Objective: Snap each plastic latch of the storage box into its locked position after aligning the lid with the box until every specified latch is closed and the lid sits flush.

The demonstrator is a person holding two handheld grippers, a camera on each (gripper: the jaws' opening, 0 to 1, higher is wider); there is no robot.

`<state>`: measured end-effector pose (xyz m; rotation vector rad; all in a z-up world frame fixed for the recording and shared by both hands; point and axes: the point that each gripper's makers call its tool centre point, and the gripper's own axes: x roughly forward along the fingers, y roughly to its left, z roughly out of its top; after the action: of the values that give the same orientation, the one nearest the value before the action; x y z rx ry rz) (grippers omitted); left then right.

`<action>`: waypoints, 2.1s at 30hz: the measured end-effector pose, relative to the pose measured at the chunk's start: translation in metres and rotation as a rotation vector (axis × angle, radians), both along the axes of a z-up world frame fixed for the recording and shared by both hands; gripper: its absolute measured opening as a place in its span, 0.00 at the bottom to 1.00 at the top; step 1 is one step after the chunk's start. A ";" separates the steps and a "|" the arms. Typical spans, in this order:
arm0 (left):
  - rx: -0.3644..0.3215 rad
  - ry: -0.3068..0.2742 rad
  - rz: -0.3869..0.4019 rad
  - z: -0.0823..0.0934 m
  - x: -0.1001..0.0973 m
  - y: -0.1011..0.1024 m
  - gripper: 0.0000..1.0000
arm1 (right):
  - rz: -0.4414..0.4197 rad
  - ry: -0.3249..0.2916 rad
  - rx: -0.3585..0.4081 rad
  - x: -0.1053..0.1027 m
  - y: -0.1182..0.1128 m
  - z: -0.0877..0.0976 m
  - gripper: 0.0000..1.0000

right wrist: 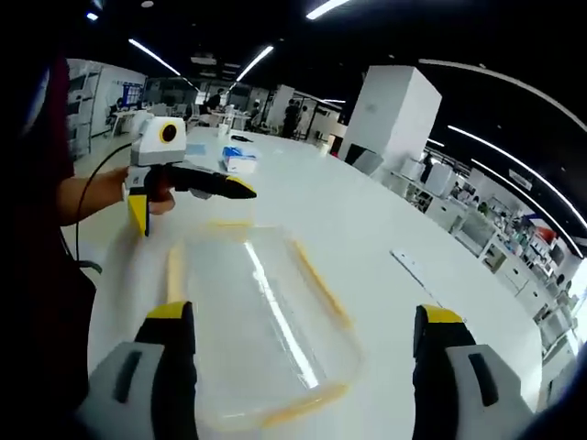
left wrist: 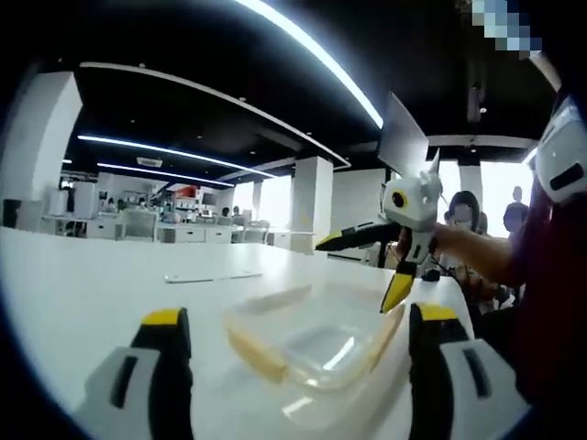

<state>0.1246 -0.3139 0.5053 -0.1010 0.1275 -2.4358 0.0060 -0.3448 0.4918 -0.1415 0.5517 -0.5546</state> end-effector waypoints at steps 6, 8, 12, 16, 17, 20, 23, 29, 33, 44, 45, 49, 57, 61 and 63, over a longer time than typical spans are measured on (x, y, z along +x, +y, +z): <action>0.003 0.012 -0.009 0.000 -0.004 0.001 1.00 | -0.078 -0.078 -0.051 -0.008 0.002 0.002 1.00; 0.003 0.016 -0.014 0.000 -0.005 0.001 1.00 | -0.111 -0.097 -0.063 -0.013 0.003 0.001 1.00; 0.002 0.025 -0.014 0.002 -0.005 0.001 1.00 | -0.148 -0.121 -0.083 -0.018 0.004 0.002 1.00; -0.006 0.017 -0.009 0.004 -0.006 0.000 1.00 | -0.240 -0.157 -0.122 -0.029 0.005 0.005 1.00; -0.008 0.019 -0.008 0.005 -0.006 0.000 1.00 | -0.254 -0.165 -0.132 -0.030 0.005 0.006 1.00; -0.019 0.022 0.001 0.009 -0.006 0.000 1.00 | -0.289 -0.201 -0.140 -0.033 0.008 0.005 1.00; -0.012 0.018 0.011 0.012 -0.006 -0.001 1.00 | -0.313 -0.226 -0.142 -0.036 0.010 0.004 1.00; -0.040 -0.016 0.007 0.019 -0.010 0.003 1.00 | -0.373 -0.262 -0.135 -0.041 0.015 0.003 1.00; -0.047 -0.013 0.001 0.023 -0.013 0.004 1.00 | -0.401 -0.271 -0.134 -0.044 0.014 0.002 1.00; -0.067 -0.005 -0.007 0.035 -0.015 0.012 1.00 | -0.465 -0.453 -0.144 -0.073 0.032 0.027 1.00; -0.068 -0.004 -0.007 0.036 -0.015 0.012 1.00 | -0.469 -0.457 -0.151 -0.077 0.034 0.029 1.00; -0.069 -0.014 -0.006 0.035 -0.016 0.015 1.00 | -0.488 -0.468 -0.174 -0.088 0.046 0.032 1.00; -0.078 -0.029 0.009 0.037 -0.010 0.021 1.00 | -0.506 -0.527 -0.198 -0.108 0.070 0.038 1.00; -0.075 -0.042 0.022 0.035 -0.004 0.024 1.00 | -0.504 -0.551 -0.207 -0.117 0.081 0.040 1.00; -0.074 -0.050 0.026 0.033 -0.002 0.025 1.00 | -0.516 -0.542 -0.213 -0.122 0.084 0.039 1.00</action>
<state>0.1226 -0.2886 0.5385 -0.0739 0.0131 -2.4150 -0.1157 -0.2606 0.5304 -0.0431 -0.0125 -1.1121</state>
